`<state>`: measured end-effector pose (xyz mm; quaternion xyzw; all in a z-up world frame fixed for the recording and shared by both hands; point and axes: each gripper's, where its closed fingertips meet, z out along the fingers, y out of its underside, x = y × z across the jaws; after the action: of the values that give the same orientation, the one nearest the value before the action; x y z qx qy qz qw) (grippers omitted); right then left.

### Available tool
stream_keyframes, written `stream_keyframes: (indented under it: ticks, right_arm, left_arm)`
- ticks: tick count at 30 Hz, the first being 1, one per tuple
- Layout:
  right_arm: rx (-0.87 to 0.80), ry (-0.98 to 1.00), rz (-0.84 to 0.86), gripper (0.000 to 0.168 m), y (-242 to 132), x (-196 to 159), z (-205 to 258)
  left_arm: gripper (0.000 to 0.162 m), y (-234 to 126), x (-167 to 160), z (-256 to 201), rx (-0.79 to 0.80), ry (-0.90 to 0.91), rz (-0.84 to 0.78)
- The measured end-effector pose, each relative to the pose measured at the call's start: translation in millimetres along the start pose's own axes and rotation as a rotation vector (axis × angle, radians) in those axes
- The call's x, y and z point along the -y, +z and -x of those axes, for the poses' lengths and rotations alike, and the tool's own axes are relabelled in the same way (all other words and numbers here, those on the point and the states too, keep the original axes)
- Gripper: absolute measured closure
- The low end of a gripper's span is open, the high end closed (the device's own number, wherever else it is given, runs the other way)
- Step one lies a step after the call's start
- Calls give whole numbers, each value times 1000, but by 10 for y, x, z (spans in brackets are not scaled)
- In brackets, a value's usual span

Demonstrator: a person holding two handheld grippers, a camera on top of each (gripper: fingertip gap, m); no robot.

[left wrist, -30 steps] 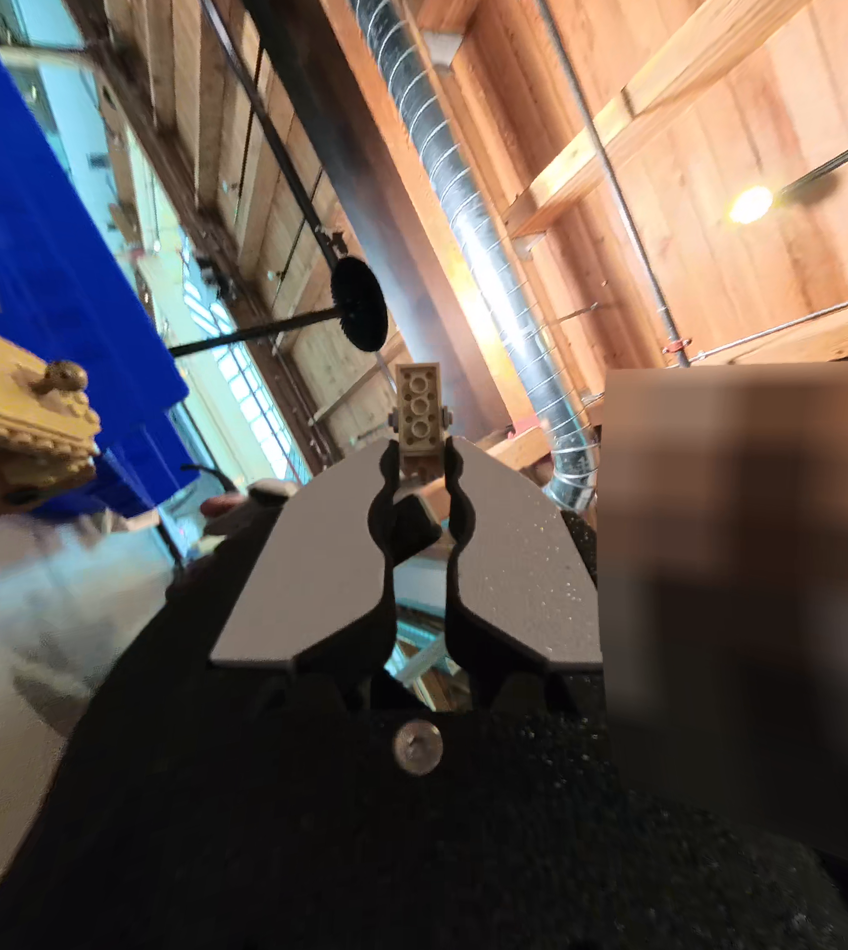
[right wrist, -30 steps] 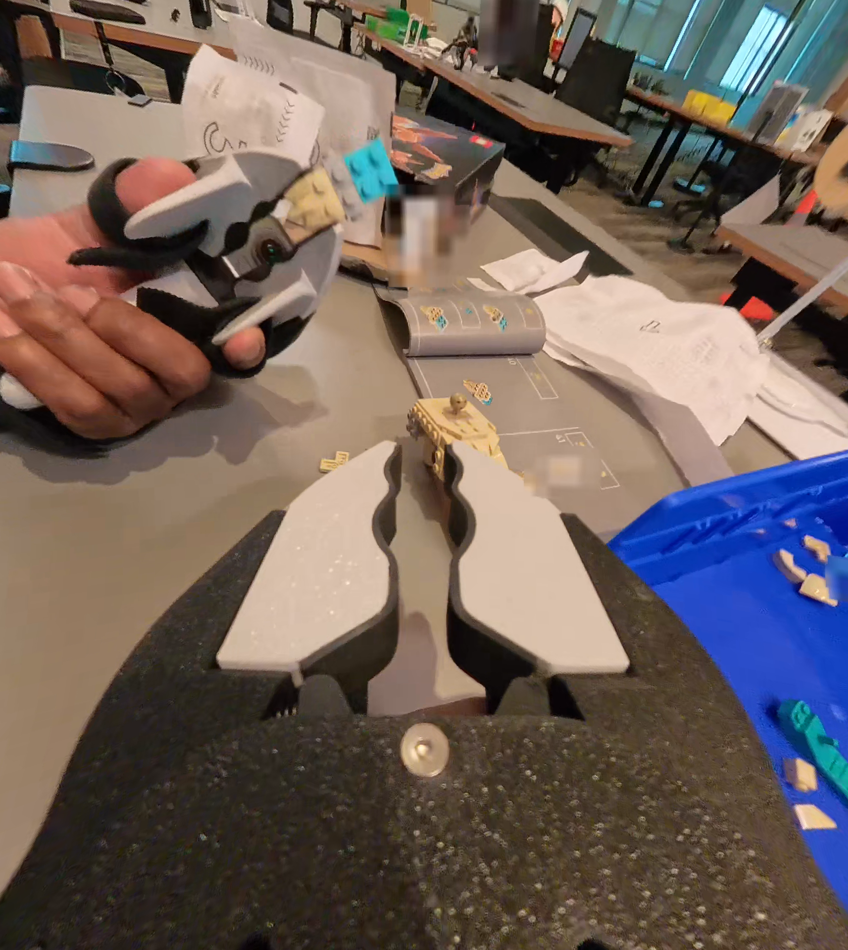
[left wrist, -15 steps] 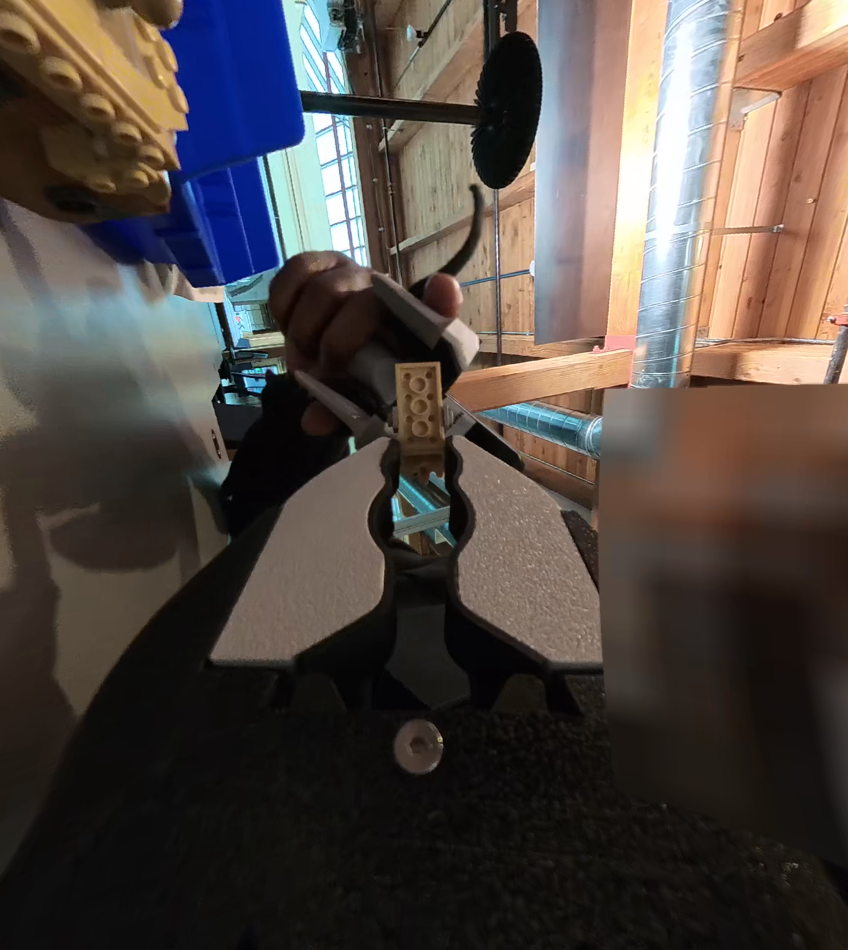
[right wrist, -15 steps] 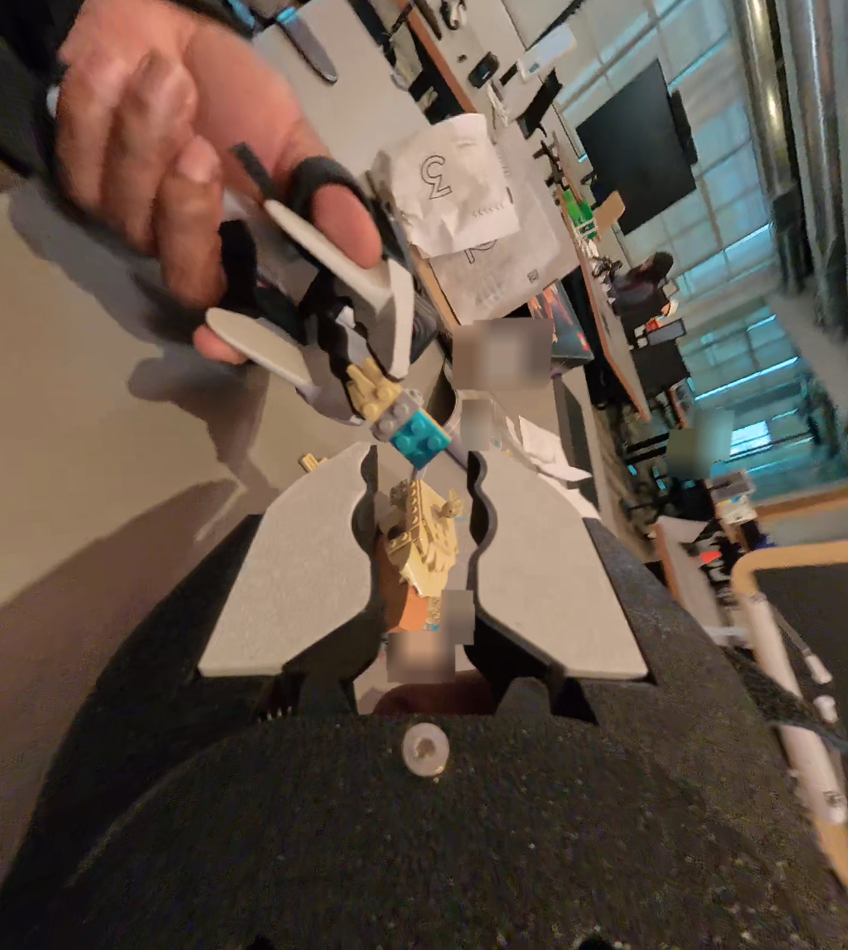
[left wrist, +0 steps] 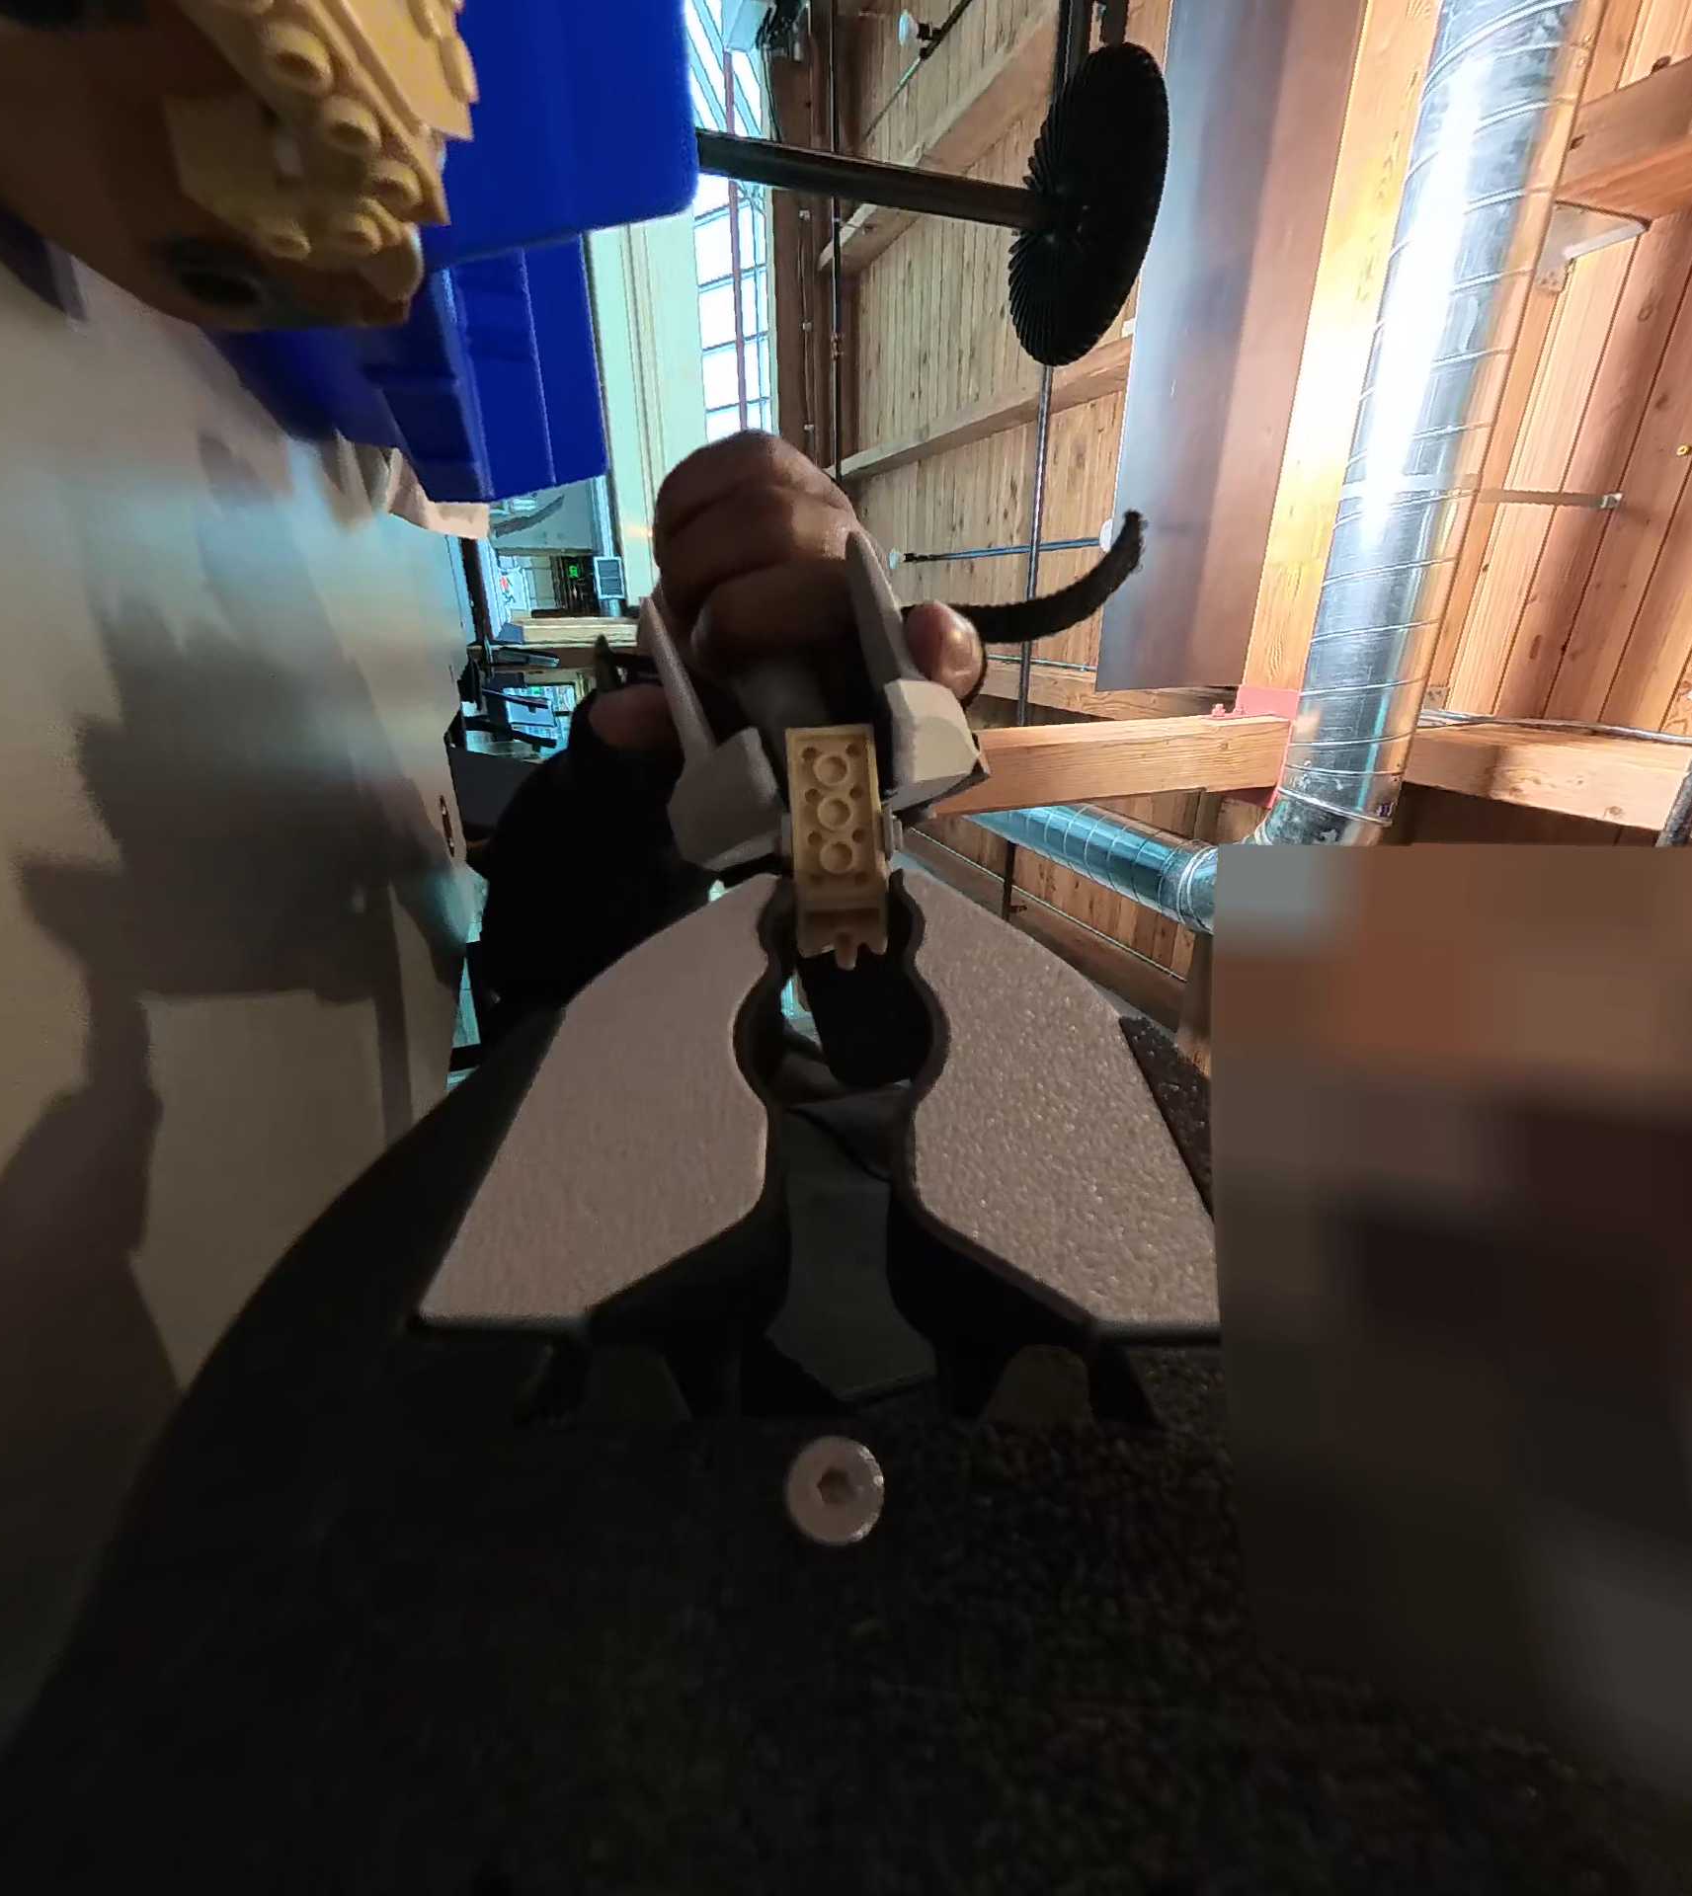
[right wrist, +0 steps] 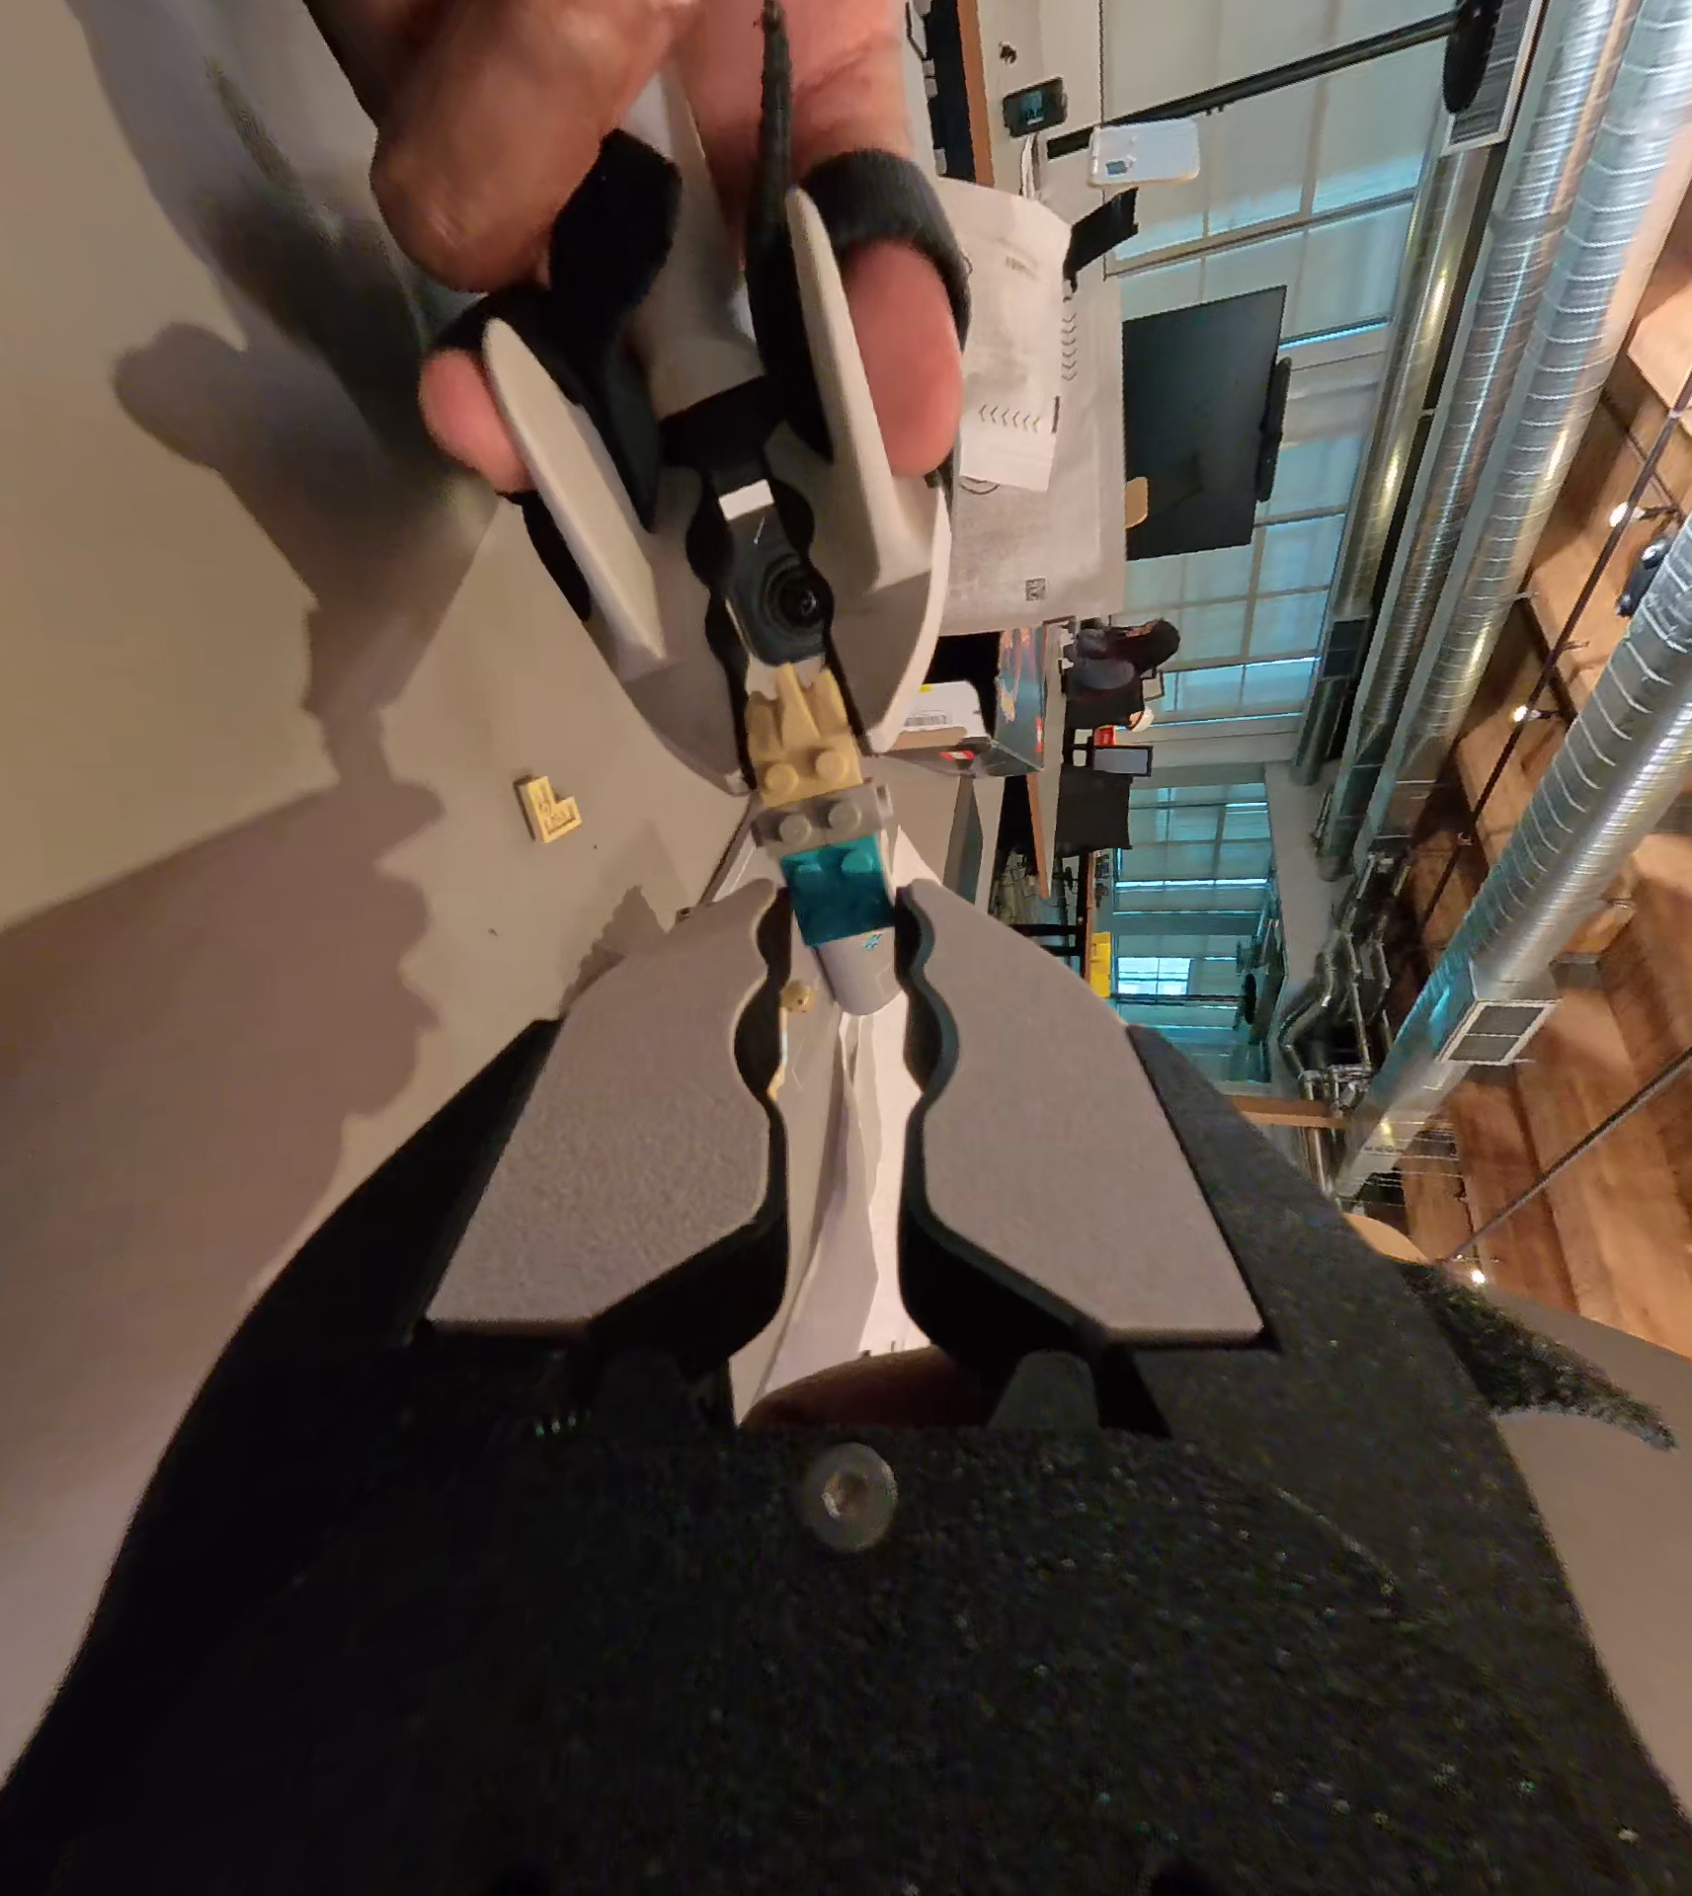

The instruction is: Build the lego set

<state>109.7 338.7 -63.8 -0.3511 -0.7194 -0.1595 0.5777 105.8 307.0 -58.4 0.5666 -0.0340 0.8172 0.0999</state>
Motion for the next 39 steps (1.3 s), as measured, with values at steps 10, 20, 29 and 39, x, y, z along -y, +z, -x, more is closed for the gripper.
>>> stream_keyframes:
  ticks: [10, 20, 29, 39]
  right_arm:
    - [318, 411, 170, 151, -27, -93, 474]
    - [670, 939, 438, 150, -88, -169, 1028]
    - [633, 1095, 514, 150, -44, -238, 1036]
    - [449, 1139, 402, 145, -99, -266, 863]
  left_arm:
    - [127, -214, 99, 37, 178, 293, 9]
    - [132, -768, 481, 465, 947, 1087, 360]
    - [134, -729, 513, 810, 1208, 1267, 612]
    - [145, -685, 513, 855, 1185, 1262, 629]
